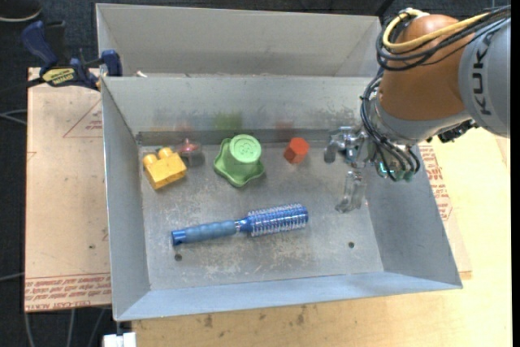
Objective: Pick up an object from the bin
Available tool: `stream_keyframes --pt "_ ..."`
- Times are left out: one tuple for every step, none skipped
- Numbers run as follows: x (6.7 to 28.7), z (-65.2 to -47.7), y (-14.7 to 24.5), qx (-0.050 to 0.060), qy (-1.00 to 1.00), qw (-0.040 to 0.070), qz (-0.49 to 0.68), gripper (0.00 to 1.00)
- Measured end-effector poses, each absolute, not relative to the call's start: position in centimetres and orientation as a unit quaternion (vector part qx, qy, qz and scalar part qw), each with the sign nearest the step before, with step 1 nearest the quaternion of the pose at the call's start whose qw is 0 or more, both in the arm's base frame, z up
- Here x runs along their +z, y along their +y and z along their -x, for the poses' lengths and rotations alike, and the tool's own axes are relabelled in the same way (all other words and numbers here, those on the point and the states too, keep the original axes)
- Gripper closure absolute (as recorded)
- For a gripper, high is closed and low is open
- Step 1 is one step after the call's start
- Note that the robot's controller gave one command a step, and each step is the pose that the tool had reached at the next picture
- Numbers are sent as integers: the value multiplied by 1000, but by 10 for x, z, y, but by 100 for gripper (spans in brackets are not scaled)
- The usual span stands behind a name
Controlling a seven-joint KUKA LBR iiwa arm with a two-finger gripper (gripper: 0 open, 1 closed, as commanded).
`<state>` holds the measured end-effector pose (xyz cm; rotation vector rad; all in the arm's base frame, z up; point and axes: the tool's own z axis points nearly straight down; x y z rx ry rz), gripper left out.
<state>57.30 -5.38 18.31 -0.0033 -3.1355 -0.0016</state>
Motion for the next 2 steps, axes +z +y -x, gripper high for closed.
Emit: stream_keyframes --pt "90 -566 22 -2 -994 2 -109 0" --pt "93 -568 20 -1 -994 0 -108 100"
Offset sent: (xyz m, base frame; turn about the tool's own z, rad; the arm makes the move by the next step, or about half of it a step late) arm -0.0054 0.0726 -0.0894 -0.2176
